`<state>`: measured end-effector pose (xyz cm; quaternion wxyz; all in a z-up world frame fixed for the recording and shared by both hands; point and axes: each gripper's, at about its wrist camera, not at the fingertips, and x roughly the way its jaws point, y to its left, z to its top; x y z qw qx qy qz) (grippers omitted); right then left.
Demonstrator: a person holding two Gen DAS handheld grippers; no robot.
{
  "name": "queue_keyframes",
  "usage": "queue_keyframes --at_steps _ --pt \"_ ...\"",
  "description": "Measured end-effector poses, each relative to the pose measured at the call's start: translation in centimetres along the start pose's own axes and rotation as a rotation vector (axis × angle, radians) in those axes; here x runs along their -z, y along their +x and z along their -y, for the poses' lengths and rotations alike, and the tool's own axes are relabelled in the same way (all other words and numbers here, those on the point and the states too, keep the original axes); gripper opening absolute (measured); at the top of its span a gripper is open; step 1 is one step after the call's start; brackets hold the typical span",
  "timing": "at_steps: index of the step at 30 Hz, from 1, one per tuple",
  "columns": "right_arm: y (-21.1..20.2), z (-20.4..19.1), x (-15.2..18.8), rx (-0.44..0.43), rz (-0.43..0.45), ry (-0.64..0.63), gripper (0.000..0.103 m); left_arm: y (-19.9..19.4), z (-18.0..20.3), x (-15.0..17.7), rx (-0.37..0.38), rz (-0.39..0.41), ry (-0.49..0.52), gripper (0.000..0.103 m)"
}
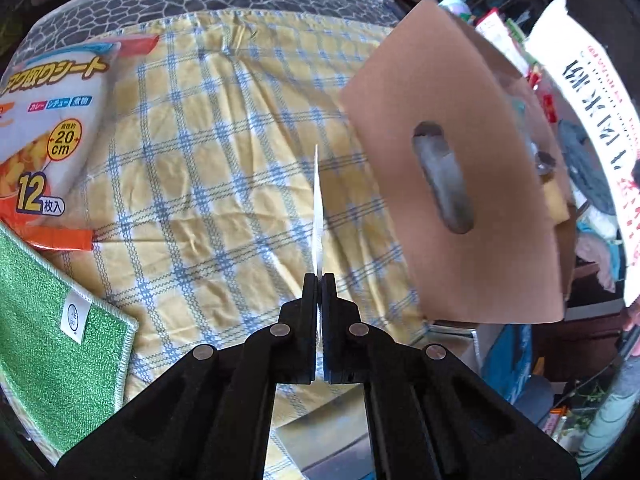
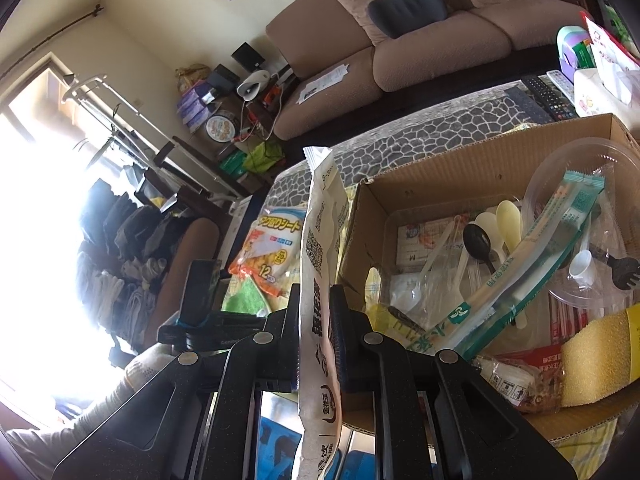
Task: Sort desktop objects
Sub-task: 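Lower the left gripper onto the white stick packet while the right holds the noodle packet, then grasp and lift the white stick packet with the left gripper while the right carries noodles to the box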
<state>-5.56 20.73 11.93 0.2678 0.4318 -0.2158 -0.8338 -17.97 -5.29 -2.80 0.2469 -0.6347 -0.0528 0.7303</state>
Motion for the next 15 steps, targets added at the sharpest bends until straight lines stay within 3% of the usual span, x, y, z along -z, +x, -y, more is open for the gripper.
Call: queue_keyframes --at_steps 3,5,12,13,14,15 --pt "0.2 0.3 0.3 0.002 -0.006 0.003 0.013 1.3 -1.8 0.5 -0.050 -0.014 -0.004 0.014" --pt "0.1 0.6 0.3 0.006 -0.007 0.007 0.013 2.2 -1.8 0.7 -0.058 -0.019 -0.009 0.032" --pt "-2.0 1.9 -0.4 0.021 0.039 0.026 0.013 3.7 -0.7 -0.3 -0.114 -0.015 -0.008 0.034" --pt "-2.5 2.2 -0.6 0.024 0.049 0.031 0.013 3.9 -0.2 -0.4 -0.144 -0.015 0.013 0.032" --pt "-3.0 2.5 -0.6 0.026 0.059 0.037 0.013 4.1 0.4 -0.3 -0.182 -0.016 0.045 0.011" --pt "-3.4 2.8 -0.7 0.028 0.068 0.041 0.013 4.3 0.8 -0.2 -0.204 -0.021 0.070 0.012"
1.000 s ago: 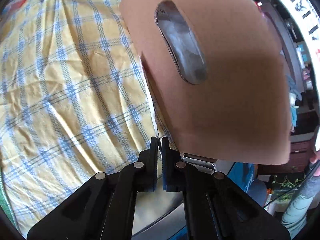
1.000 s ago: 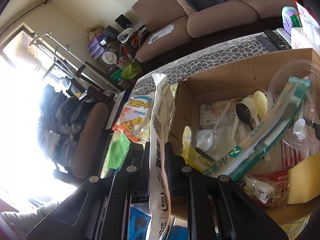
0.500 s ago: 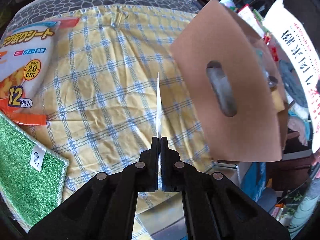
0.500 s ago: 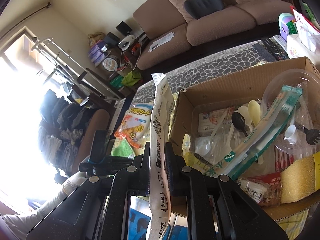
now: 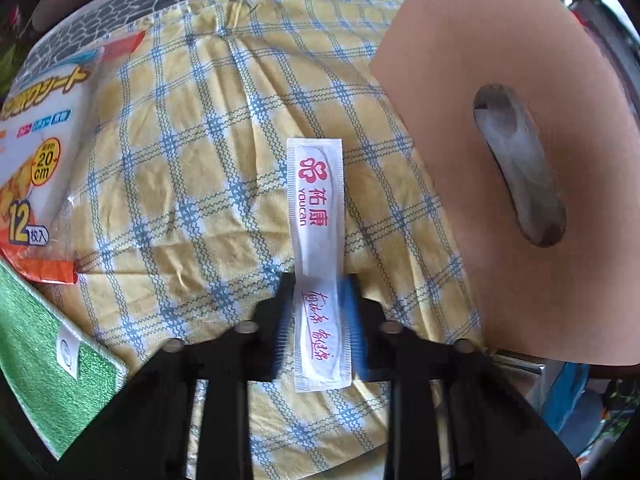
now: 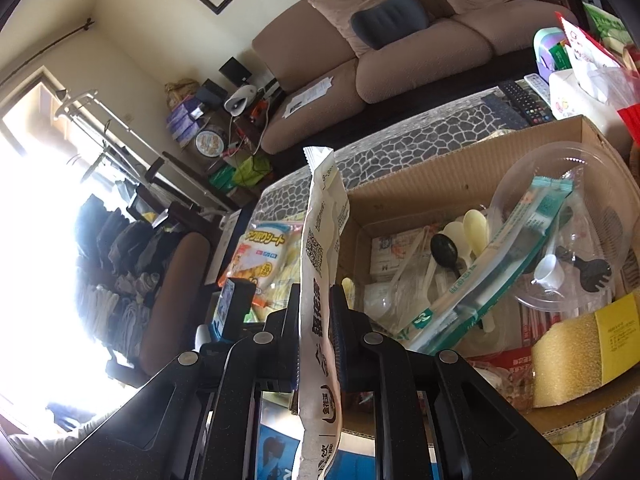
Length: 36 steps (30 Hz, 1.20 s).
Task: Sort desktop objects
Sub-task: 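Grasp and lift the white stick packet with the left gripper while the right carries noodles to the box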
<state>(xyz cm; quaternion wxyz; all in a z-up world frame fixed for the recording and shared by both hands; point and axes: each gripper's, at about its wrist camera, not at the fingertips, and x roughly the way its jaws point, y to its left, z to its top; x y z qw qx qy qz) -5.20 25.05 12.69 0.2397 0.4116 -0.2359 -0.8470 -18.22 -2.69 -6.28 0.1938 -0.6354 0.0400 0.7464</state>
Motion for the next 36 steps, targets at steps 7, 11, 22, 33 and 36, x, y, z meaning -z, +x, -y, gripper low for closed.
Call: queue_keyframes --at_steps 7,11,22,33,36 --pt "-1.9 1.5 -0.1 0.007 0.032 0.018 0.013 -3.0 -1.2 0.7 0.128 0.061 -0.088 0.011" --pt "-2.4 2.8 -0.1 0.013 0.048 0.037 0.013 -7.8 -1.2 0.0 0.241 0.138 -0.148 0.011" --pt "-2.2 6.6 0.9 -0.001 0.086 0.138 0.013 -14.7 10.0 -6.8 0.348 0.197 -0.093 0.011" --pt "-1.2 10.2 1.2 -0.058 0.100 0.253 0.013 -7.2 15.3 -10.5 0.127 0.099 -0.120 0.014" --pt "-0.1 10.3 1.2 -0.078 0.077 0.257 0.013 -6.1 15.3 -10.9 0.108 0.085 -0.145 0.020"
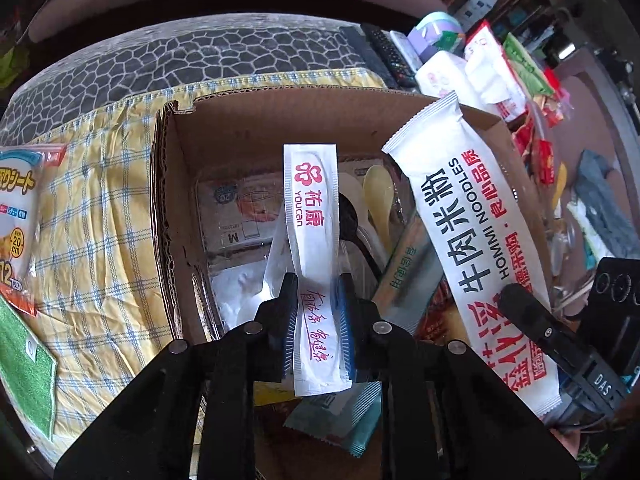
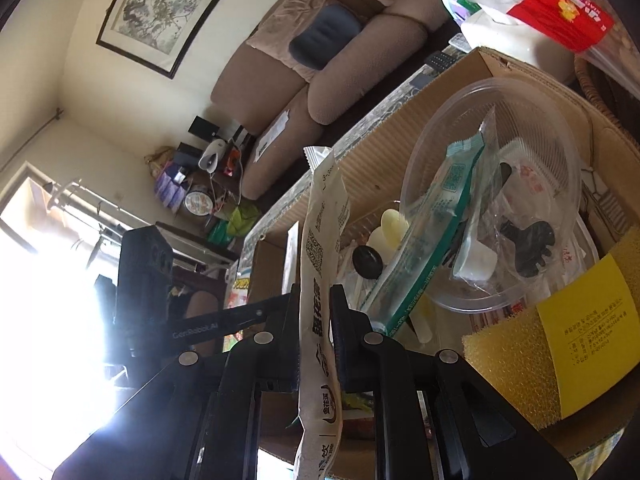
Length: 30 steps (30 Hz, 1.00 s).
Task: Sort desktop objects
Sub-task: 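Grasp and lift the white stick packet with the left gripper while the right carries noodles to the box, then lower both packets into the box and open both grippers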
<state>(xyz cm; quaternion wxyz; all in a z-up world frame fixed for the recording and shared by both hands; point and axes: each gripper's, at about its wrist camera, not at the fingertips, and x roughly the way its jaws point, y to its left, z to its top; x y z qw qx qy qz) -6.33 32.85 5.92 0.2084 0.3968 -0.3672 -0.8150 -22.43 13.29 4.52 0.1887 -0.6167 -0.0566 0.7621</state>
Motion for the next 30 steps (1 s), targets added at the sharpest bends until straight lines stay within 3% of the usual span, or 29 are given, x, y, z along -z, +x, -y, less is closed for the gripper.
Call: queue_keyframes --at_steps 5,22,26,28,30 --pt "1.9 0.1 0.3 -0.010 -0.065 0.002 0.014 -2.1 -0.1 0.8 0.012 0.043 0.020 0.045" --pt "9.3 -3.6 1.6 0.000 -0.199 0.055 0.014 -7.6 -5.7 4.0 0.082 0.100 -0.005 0.046" --pt "10.6 -4.0 2.2 0.051 -0.242 0.050 0.021 -7.9 -6.9 4.6 0.095 0.097 -0.019 0.046" --pt "10.3 -4.8 2.2 0.113 -0.255 -0.017 0.030 -8.2 -7.2 4.9 0.100 0.099 -0.014 0.046" --pt "9.2 -5.8 1.9 0.180 -0.241 -0.104 0.046 -8.6 -7.4 5.2 0.100 0.102 -0.007 0.050"
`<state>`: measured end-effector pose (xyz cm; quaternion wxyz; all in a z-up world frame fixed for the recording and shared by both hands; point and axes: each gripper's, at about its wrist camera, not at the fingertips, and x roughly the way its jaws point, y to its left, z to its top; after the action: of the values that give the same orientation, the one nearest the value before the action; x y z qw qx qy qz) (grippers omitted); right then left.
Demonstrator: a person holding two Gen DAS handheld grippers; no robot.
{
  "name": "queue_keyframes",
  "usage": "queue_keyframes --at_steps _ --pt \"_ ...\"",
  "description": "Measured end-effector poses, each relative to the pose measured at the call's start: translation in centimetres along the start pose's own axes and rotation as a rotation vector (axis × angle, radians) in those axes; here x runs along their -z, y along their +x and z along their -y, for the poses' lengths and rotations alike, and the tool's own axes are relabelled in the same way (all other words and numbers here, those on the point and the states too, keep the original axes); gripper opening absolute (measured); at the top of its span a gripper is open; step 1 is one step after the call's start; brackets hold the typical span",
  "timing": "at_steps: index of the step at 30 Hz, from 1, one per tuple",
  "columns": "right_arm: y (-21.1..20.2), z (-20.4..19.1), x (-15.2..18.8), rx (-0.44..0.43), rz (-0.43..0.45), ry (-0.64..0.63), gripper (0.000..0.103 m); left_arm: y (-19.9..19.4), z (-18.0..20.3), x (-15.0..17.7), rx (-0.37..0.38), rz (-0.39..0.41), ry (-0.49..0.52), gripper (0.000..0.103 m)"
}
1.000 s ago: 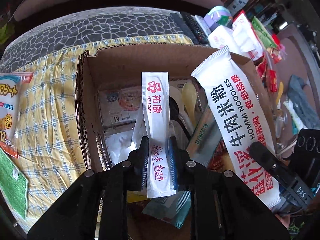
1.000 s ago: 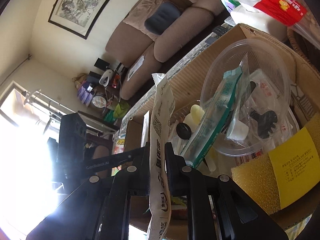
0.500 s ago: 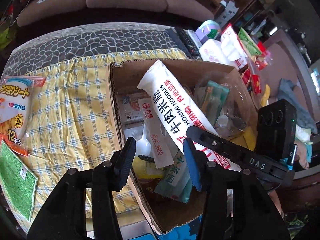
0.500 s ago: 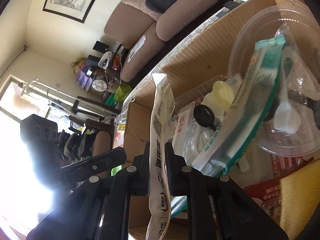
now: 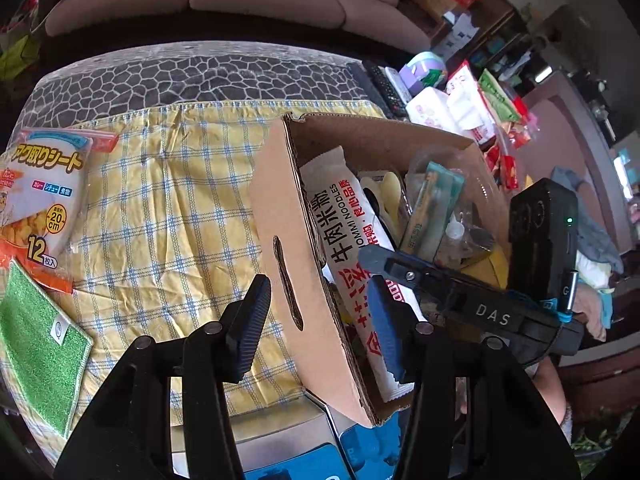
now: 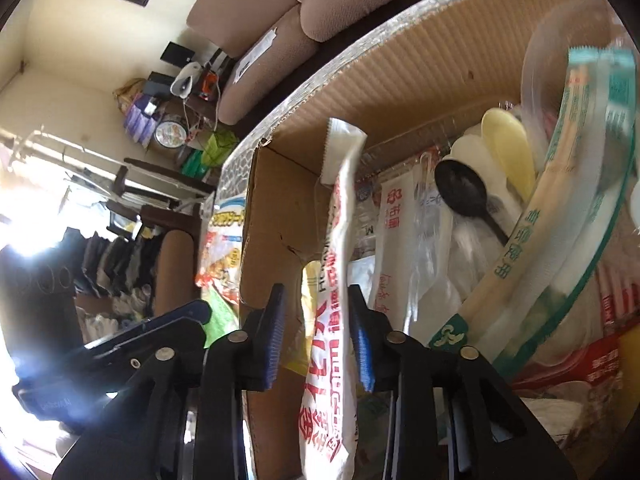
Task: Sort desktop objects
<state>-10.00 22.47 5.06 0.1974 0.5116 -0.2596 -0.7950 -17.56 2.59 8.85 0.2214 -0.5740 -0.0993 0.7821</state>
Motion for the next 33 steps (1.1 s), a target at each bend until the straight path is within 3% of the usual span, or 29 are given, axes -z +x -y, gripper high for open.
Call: queue_keyframes --at_steps 4,10,12,13,14,15,17,18,26,33 --pt "-2.7 -0.5 0.2 0.113 0.034 -0.102 0.051 -0.9 -0.5 0.6 -0.016 0.014 0.014 0.056" --pt "-3.7 -2.0 2.4 0.137 0.007 -0.202 0.051 -2.9 -2.3 2.3 -0.035 0.033 0.017 0.062" --pt "-3.9 -2.4 3.2 0.131 0.010 -0.212 0.051 -3.6 -3.1 3.3 -0.052 0.039 0.029 0.069" --pt "-3.5 -3.2 3.1 0.117 0.016 -0.214 0.051 -3.9 -3.5 3.8 -0.068 0.043 0.034 0.079" --pt "-3.4 -3.9 3.2 0.106 0.020 -0.220 0.056 -4.4 -4.1 4.4 -0.086 0.050 0.041 0.087" --pt "-3.4 -4.5 3.3 0.104 0.021 -0.227 0.070 -4.8 -4.7 4.9 -0.098 0.056 0.046 0.090" --pt "-3.5 -6.0 3.7 0.105 0.038 -0.252 0.089 -5.8 -6.4 6.0 -0.116 0.062 0.039 0.099" --pt "-3.5 -6.9 3.8 0.101 0.045 -0.267 0.091 -6.3 -7.3 6.5 -0.122 0.064 0.032 0.102" --pt "-1.3 -14.3 4.1 0.069 0.055 -0.356 0.098 -11.2 -16.1 9.9 -0.194 0.091 -0.045 0.103" --pt "4.9 -19.8 5.4 0.015 -0.015 -0.419 0.100 -12.9 -25.4 13.6 -0.302 0.093 -0.169 0.103"
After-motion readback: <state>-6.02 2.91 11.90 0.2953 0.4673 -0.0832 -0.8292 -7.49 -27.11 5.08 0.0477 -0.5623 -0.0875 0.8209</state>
